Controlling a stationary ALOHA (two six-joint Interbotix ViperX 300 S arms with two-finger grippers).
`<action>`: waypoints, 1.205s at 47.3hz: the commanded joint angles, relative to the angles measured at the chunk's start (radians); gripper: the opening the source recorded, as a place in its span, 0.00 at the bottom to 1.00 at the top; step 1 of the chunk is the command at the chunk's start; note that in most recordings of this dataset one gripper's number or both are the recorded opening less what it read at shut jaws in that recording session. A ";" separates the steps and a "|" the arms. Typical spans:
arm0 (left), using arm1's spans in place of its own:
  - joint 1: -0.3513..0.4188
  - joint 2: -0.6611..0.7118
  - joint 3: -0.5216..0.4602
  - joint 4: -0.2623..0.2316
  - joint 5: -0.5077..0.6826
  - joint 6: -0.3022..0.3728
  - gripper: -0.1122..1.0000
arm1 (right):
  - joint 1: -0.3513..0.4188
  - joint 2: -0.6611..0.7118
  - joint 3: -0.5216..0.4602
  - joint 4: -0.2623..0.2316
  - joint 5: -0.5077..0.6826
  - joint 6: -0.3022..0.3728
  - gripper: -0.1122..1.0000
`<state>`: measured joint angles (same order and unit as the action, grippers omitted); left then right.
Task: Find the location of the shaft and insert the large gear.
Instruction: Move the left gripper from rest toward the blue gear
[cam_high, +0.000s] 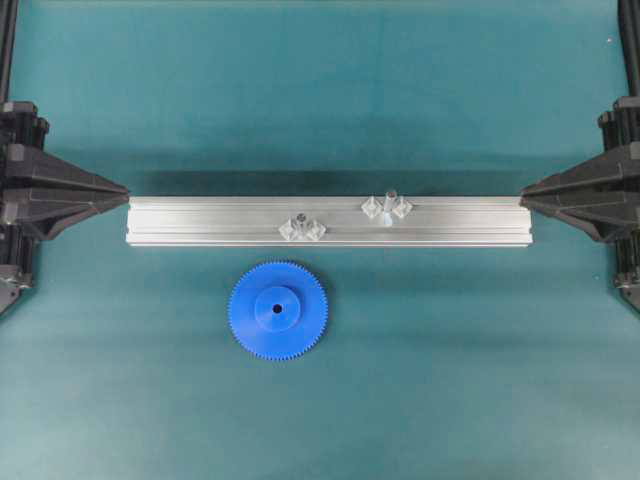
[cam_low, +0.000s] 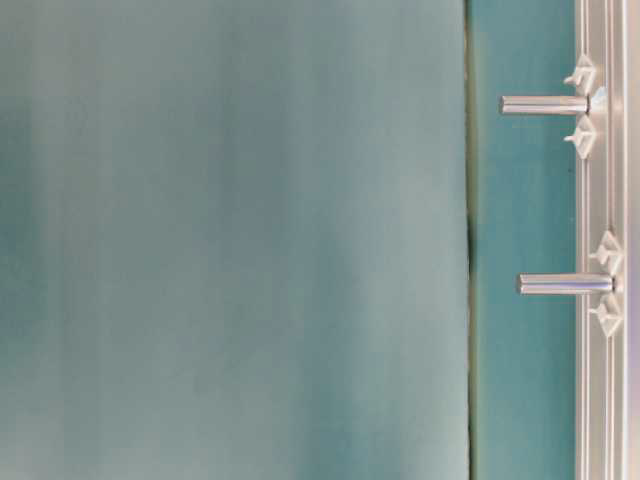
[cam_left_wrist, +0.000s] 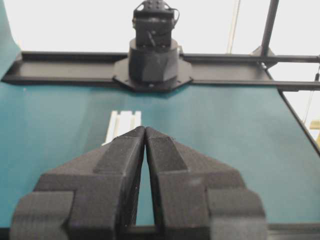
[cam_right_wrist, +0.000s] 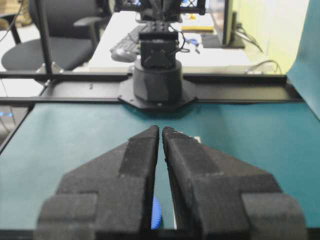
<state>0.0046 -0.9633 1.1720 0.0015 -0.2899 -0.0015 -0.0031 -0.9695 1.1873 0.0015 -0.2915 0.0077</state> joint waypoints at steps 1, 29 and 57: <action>-0.011 0.011 0.006 0.012 0.014 -0.032 0.20 | 0.000 0.009 0.015 0.003 -0.014 -0.006 0.25; -0.011 0.048 -0.055 0.014 0.219 -0.069 0.12 | -0.015 -0.067 0.063 0.015 0.137 0.029 0.11; -0.026 0.238 -0.161 0.014 0.311 -0.041 0.11 | -0.031 -0.067 0.063 0.015 0.201 0.031 0.11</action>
<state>-0.0077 -0.7486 1.0554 0.0138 0.0153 -0.0445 -0.0276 -1.0416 1.2717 0.0153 -0.0920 0.0291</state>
